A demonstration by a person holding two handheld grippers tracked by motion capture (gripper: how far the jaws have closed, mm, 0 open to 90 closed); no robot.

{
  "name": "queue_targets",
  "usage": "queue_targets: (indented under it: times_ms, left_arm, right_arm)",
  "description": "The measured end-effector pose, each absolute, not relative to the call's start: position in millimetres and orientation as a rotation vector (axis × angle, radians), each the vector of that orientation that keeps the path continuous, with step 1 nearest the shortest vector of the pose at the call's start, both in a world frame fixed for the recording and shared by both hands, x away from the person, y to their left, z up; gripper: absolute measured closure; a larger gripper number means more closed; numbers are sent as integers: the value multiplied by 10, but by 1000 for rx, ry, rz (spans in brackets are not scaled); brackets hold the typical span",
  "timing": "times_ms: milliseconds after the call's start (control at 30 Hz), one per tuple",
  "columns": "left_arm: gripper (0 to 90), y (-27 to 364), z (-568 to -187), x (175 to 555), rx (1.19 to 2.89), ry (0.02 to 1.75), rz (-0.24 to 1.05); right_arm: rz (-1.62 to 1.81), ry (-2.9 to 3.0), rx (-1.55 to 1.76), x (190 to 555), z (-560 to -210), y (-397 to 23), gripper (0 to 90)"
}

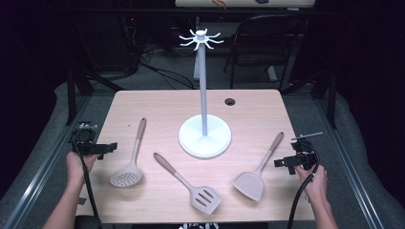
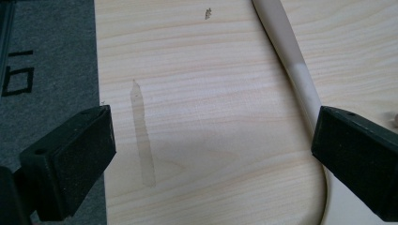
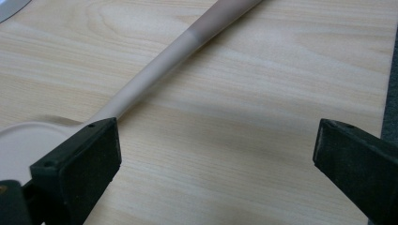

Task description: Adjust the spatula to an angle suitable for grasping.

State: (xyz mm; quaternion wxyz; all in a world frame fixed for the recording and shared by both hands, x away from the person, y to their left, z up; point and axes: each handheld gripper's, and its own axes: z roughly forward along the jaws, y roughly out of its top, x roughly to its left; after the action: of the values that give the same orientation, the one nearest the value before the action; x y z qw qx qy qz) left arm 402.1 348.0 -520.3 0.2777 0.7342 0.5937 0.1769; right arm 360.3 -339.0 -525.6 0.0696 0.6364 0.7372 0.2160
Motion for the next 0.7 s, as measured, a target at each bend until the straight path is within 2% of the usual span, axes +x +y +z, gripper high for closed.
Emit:
queue_targets:
  times_ms: [267,400,700]
  left_arm:
    - [1,3489,-5226,4028,1971,1608,465]
    - [1,3470,-5225,4032,1989,1599,466]
    - [1,3465,-5230,4034,1991,1605,461]
  right_arm:
    - [672,2209,1928,3616,-5239,-3307,45]
    - [684,2226,1938,3632,-5242,-3192,132]
    - [628,2260,1938,3706,-5301,-2893,209]
